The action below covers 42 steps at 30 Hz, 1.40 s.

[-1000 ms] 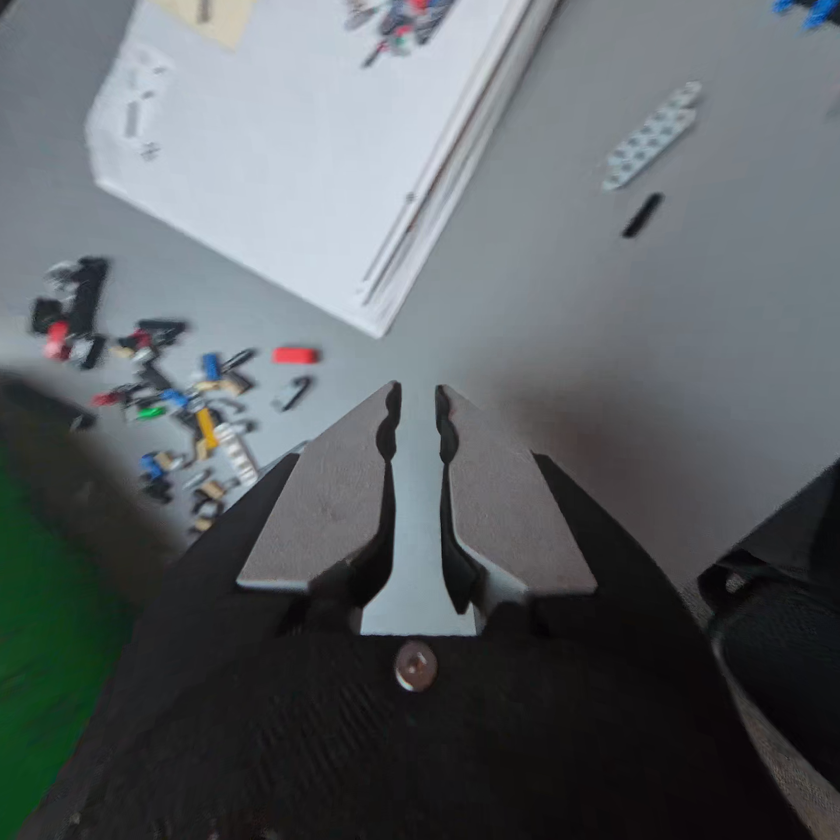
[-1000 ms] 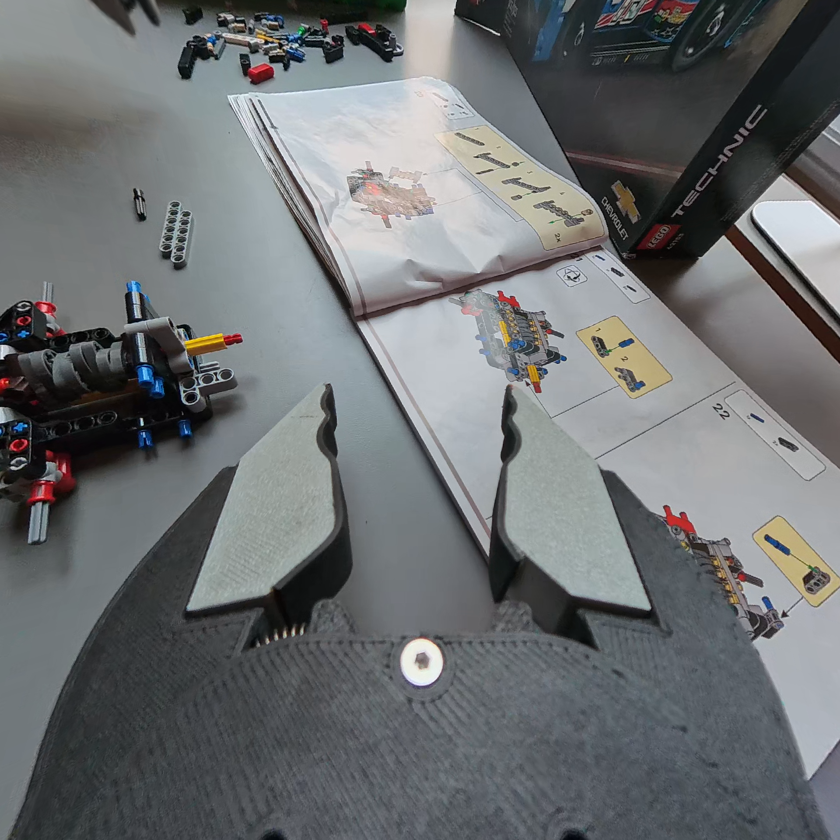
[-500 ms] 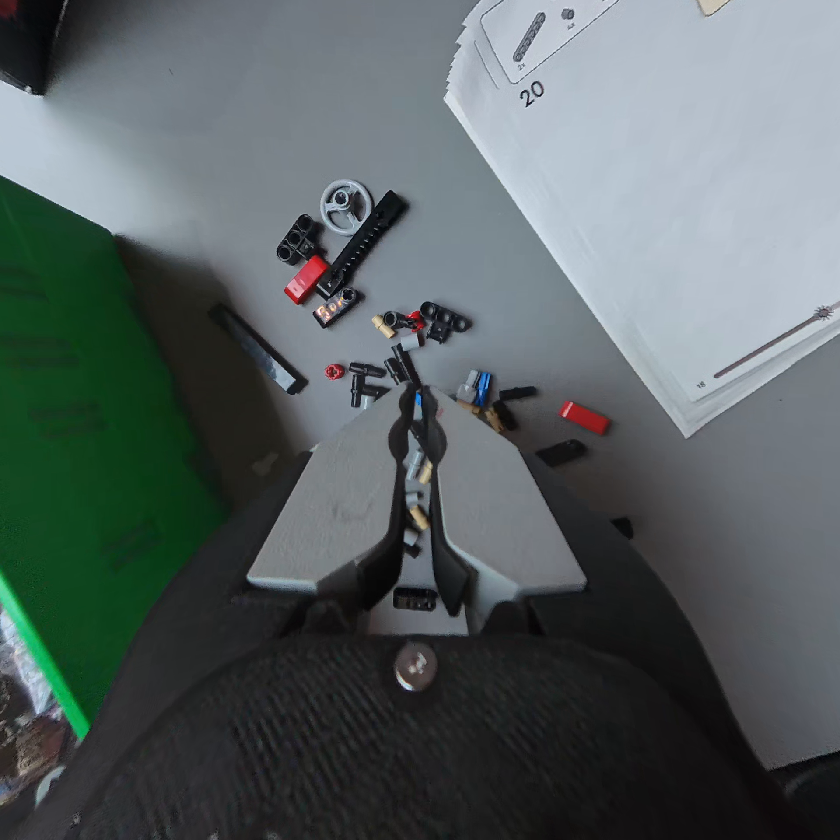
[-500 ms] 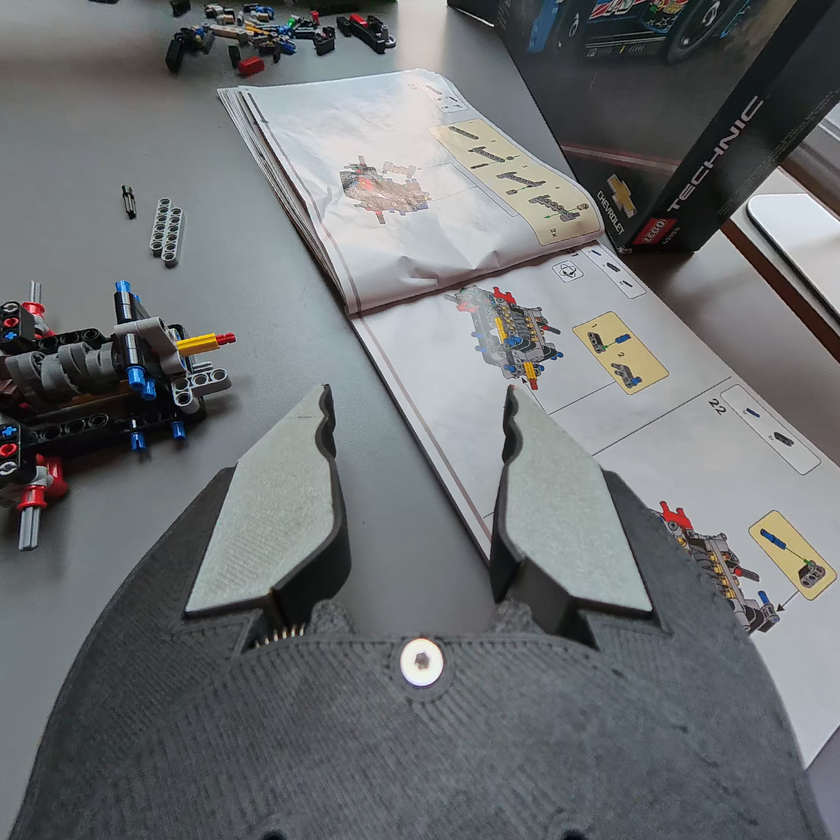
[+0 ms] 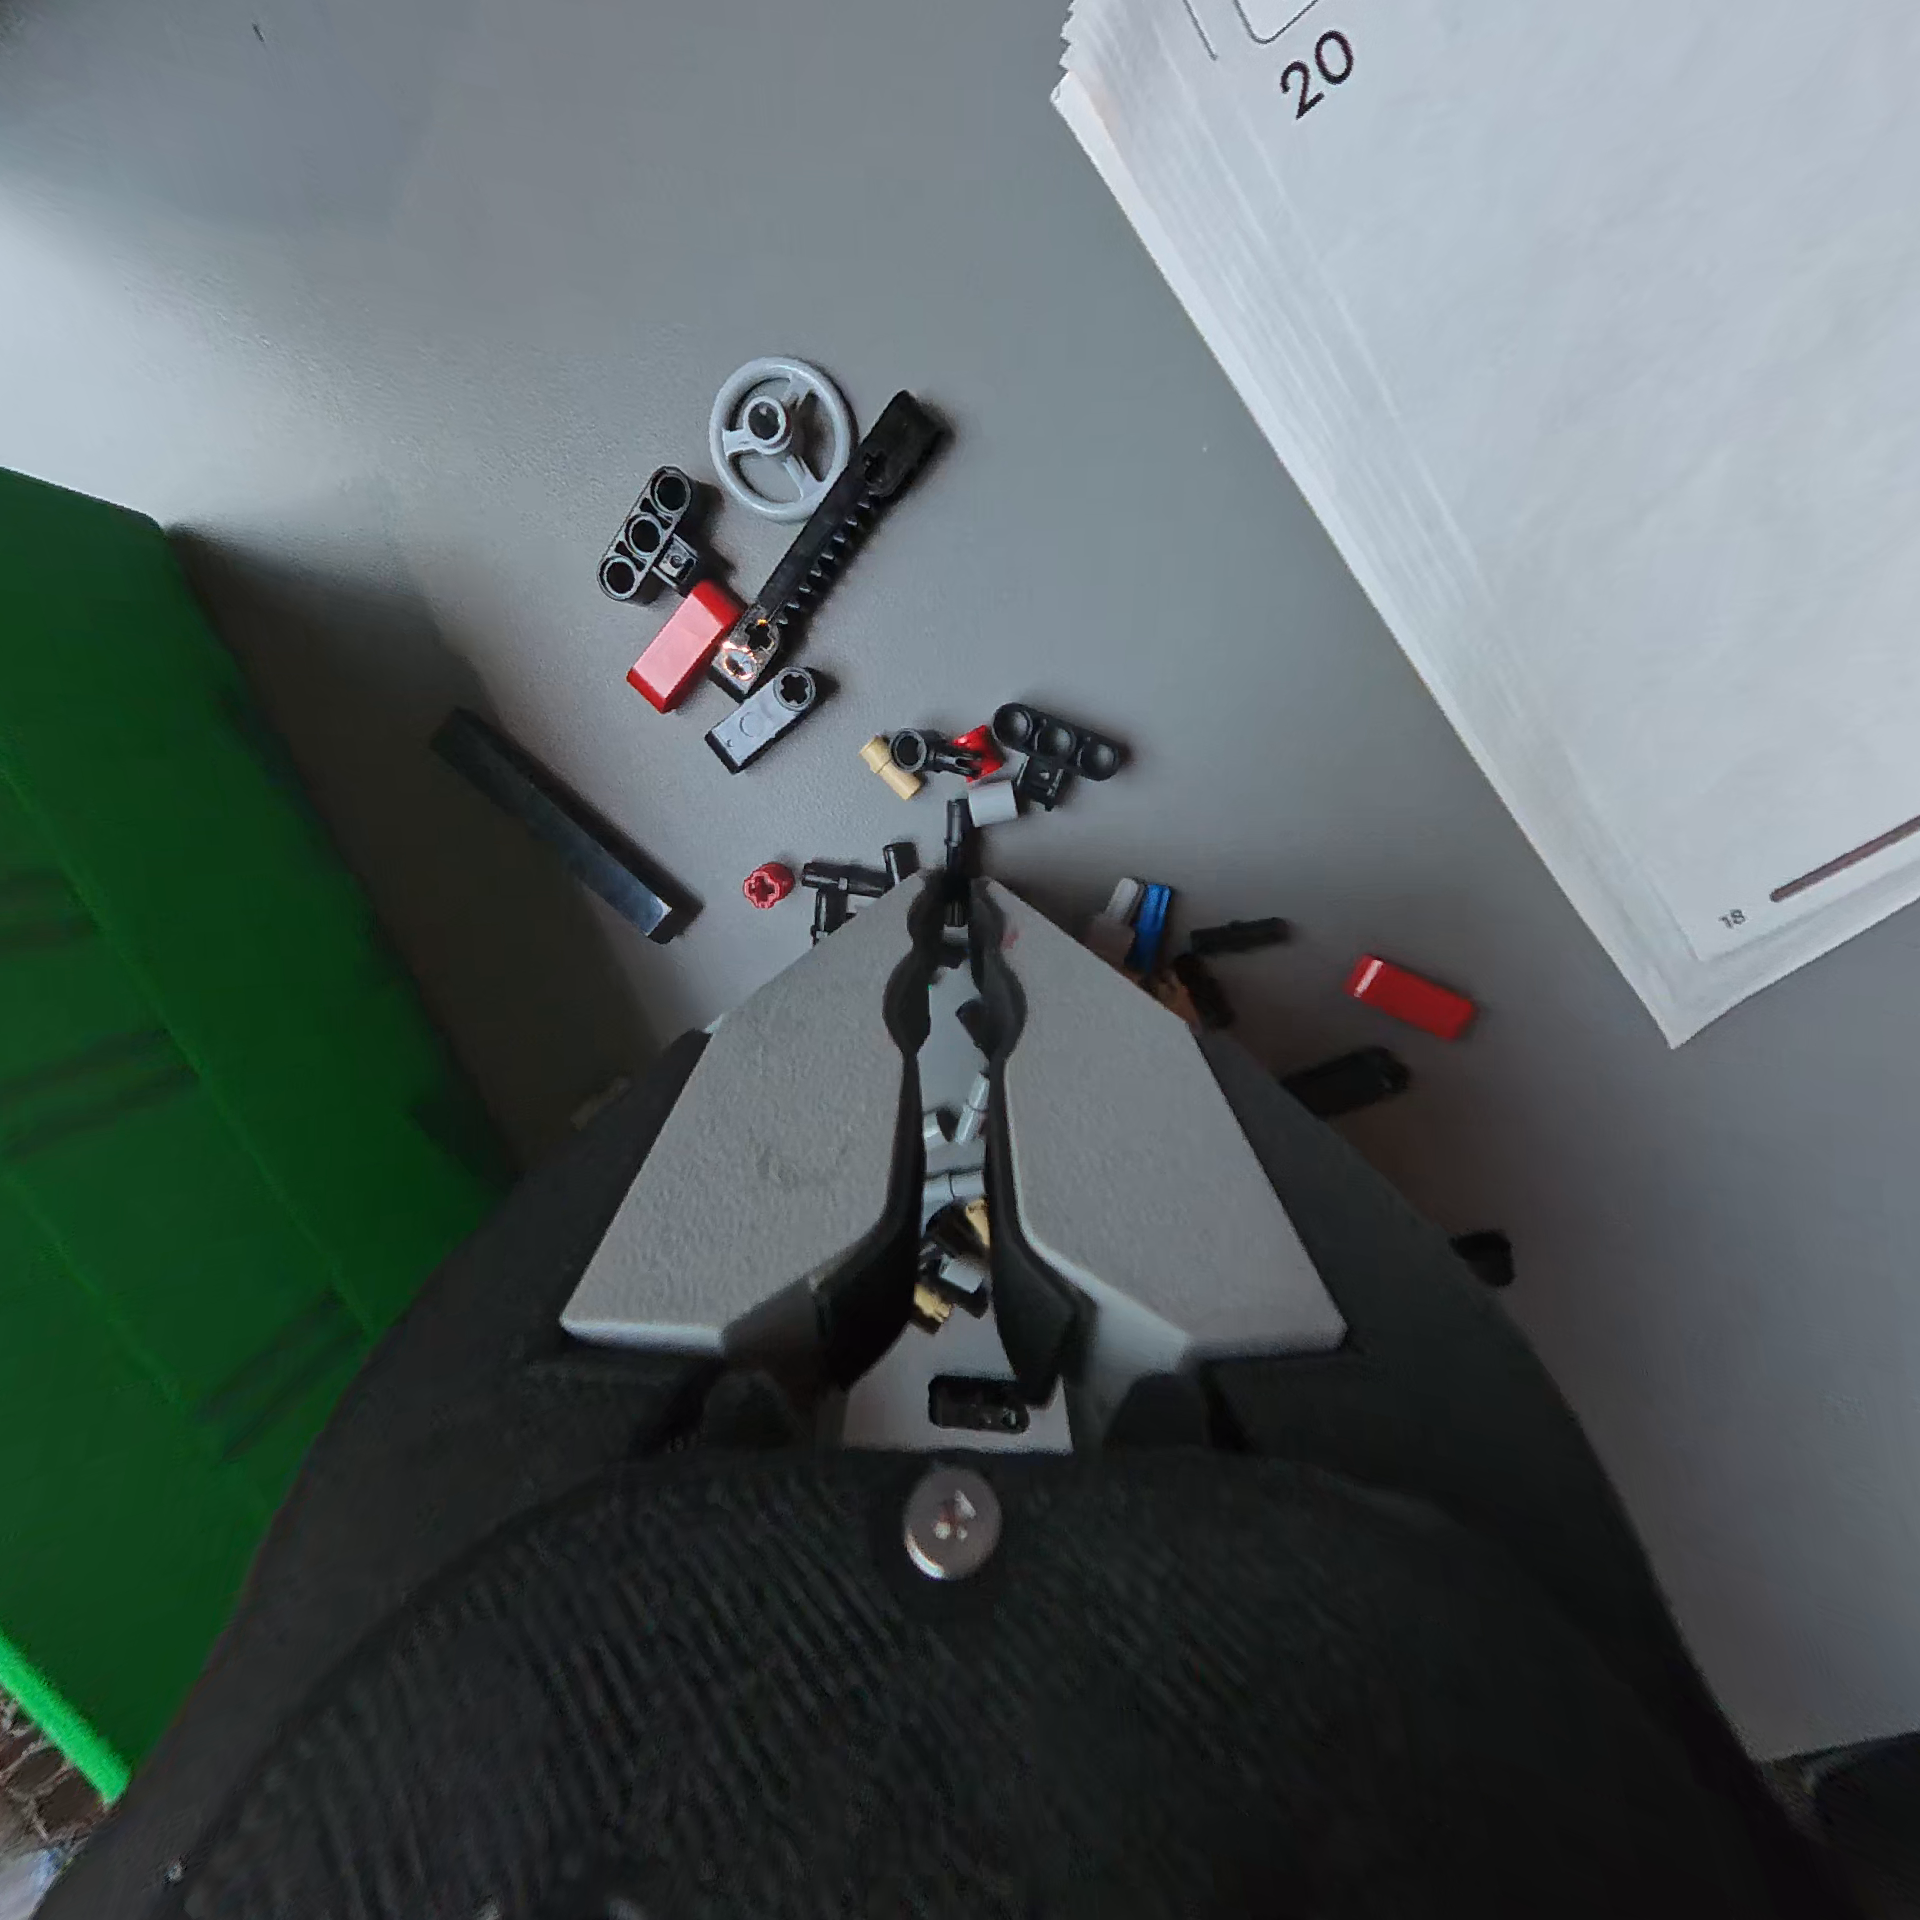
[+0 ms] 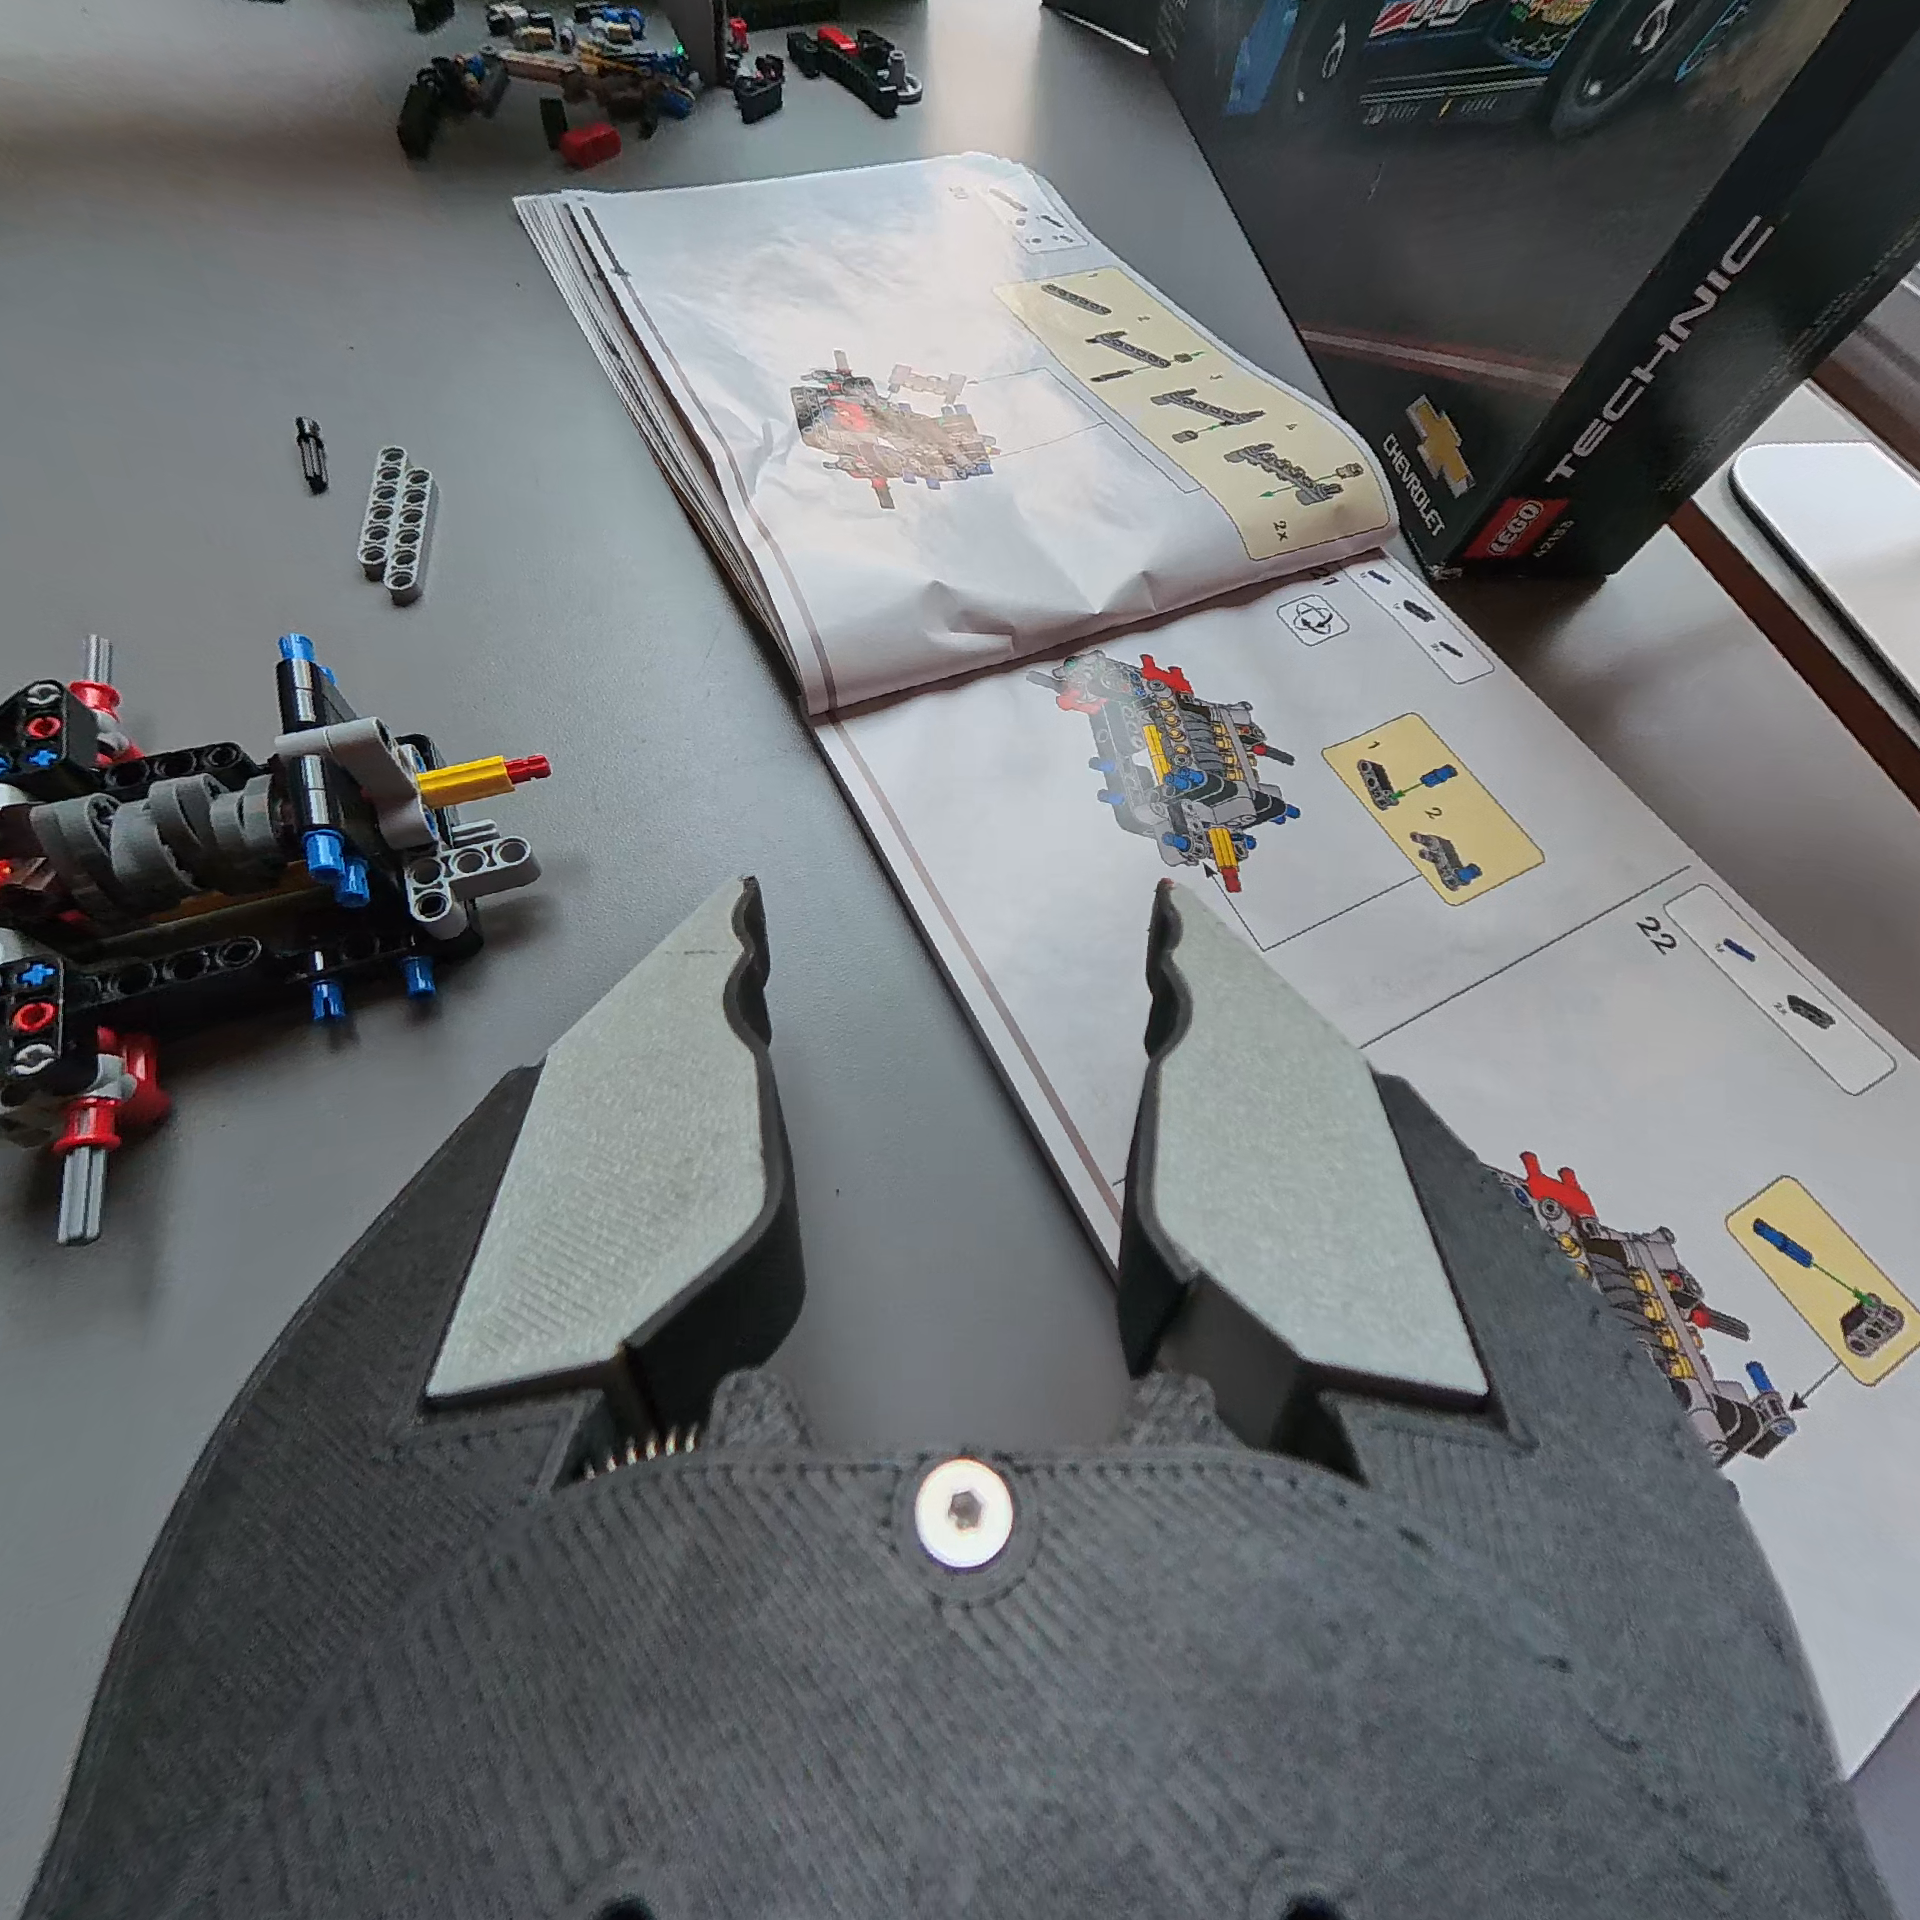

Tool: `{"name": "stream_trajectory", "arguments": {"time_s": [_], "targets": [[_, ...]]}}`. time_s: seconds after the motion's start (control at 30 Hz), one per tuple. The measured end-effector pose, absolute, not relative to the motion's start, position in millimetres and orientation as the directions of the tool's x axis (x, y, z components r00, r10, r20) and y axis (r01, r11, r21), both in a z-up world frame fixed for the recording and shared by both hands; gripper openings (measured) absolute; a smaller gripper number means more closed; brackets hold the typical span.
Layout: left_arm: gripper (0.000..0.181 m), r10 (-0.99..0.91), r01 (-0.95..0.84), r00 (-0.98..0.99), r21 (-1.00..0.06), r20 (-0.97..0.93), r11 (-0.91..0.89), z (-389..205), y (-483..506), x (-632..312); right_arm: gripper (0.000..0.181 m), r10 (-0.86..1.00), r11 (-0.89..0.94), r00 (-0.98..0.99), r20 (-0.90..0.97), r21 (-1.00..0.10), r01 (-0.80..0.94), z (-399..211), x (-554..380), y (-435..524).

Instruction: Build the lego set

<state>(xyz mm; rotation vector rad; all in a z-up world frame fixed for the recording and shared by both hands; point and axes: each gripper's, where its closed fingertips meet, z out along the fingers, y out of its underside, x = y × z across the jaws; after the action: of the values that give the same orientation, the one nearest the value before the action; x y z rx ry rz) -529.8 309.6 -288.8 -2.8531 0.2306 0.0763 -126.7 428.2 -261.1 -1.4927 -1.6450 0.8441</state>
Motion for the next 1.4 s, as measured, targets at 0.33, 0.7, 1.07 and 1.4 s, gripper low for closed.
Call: {"name": "stream_trajectory", "arguments": {"time_s": [0.33,0.7,1.07,1.4], "targets": [[0.000,-0.282,-0.192,0.940,-0.387,0.190,-0.902,-245,283,-460,0.070,0.994,0.111,-0.047,0.101,-0.856,0.506,-262,-127,427],[0.001,-0.643,-0.518,0.706,-0.402,0.298,-0.755,-260,244,-289,0.070,0.993,0.120,-0.049,0.111,-0.848,0.516,-264,-127,426],[0.013,-0.652,-0.573,0.717,-0.324,0.247,-0.753,-281,240,-292,0.070,0.992,0.124,-0.058,0.110,-0.846,0.518,-264,-126,424],[0.008,-0.666,-0.565,0.708,-0.376,0.236,-0.734,-279,224,-279,0.069,0.993,0.120,-0.059,0.104,-0.845,0.522,-265,-126,424]]}}
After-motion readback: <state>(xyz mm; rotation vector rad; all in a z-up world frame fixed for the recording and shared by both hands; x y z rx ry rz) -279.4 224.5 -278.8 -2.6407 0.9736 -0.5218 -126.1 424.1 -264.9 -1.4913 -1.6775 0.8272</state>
